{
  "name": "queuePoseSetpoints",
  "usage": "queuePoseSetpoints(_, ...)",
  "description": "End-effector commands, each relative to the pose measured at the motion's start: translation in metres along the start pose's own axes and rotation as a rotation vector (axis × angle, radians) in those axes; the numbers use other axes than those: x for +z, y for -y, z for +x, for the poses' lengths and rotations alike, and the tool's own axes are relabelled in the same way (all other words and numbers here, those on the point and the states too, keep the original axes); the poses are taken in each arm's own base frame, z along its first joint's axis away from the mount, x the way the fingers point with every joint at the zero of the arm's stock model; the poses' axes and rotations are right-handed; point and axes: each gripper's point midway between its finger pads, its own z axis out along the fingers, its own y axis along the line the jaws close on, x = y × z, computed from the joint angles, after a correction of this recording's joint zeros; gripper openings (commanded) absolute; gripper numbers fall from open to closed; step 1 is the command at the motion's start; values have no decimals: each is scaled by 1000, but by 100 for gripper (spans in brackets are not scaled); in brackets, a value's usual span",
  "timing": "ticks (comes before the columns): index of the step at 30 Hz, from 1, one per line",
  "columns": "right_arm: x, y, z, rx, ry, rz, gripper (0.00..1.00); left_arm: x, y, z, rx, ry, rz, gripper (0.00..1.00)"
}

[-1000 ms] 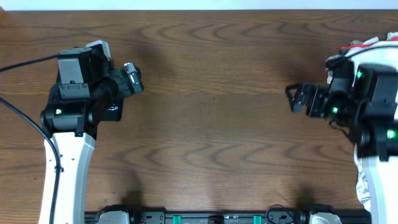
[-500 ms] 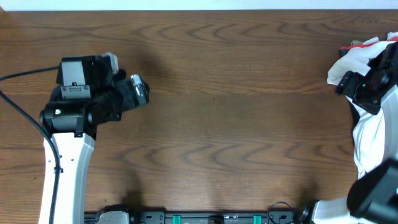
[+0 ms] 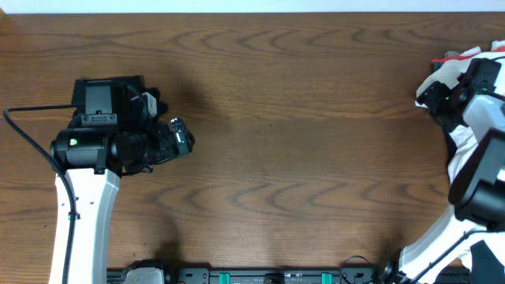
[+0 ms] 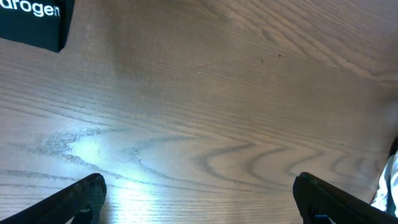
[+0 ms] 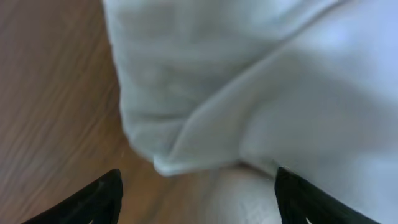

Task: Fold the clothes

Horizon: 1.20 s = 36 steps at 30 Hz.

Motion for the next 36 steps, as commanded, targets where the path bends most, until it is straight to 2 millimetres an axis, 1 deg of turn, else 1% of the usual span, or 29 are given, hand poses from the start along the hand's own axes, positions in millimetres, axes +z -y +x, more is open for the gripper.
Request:
queuePoseSetpoints(1,11,-10,0,44,-14,-59,76,-6,5,-3,6,17,13,98)
queuePoseSetpoints(4,13,-16,-11,34,32,-83,73,-6,4,-4,8,25,2,98)
queuePoseSetpoints(6,13,-19,-17,29,57,-96,66,-6,-2,-6,7,34,-28,98)
queuePoseSetpoints(9,13,-20,-19,27,66,-100,49,-7,-8,-9,8,48,-62,98)
queuePoseSetpoints(11,13,-19,-18,28,61,-98,36,-7,-11,-11,12,60,-86,98)
queuePoseSetpoints(14,13,-22,-14,28,41,-111,9,-7,-14,-13,29,68,-101,98)
queuePoseSetpoints(15,13,-25,-11,28,27,-130,1,-7,-14,-13,36,67,-102,98)
queuePoseSetpoints(16,11,-30,-9,27,12,-158,1,-7,-14,-13,43,67,-102,98)
queuePoseSetpoints(18,3,-45,-6,17,-15,-241,1,-7,-14,-13,51,66,-102,98)
queuePoseSetpoints(20,-13,-66,-5,-12,-28,-345,1,-7,-14,-13,67,66,-103,98)
queuePoseSetpoints(21,-26,-79,-6,-38,-30,-411,1,-7,-14,-13,70,66,-103,98)
queuePoseSetpoints(23,-62,-113,-5,-105,-25,-551,1,-7,-14,-13,75,65,-103,98)
queuePoseSetpoints(24,-75,-123,-3,-128,-21,-587,1,-7,-14,-13,78,65,-103,98)
queuePoseSetpoints(26,-115,-156,7,-219,-9,-696,1,-7,-14,-13,86,65,-104,98)
queuePoseSetpoints(28,-153,-188,25,-315,3,-776,1,-8,-15,-14,98,70,-105,98)
queuePoseSetpoints(29,-170,-203,37,-362,9,-803,1,-8,-15,-15,101,74,-109,98)
queuePoseSetpoints(30,-181,-214,46,-399,13,-823,1,-10,-17,-17,100,83,-121,98)
queuePoseSetpoints(32,-205,-240,74,-486,13,-866,1,-19,-23,-24,96,122,-161,98)
queuePoseSetpoints(34,-219,-262,103,-548,-6,-892,1,-33,-28,-34,90,179,-198,99)
queuePoseSetpoints(35,-225,-276,126,-591,-28,-909,2,-43,-29,-40,86,216,-211,99)
queuePoseSetpoints(36,-227,-284,141,-619,-47,-919,1,-52,-29,-46,83,248,-219,99)
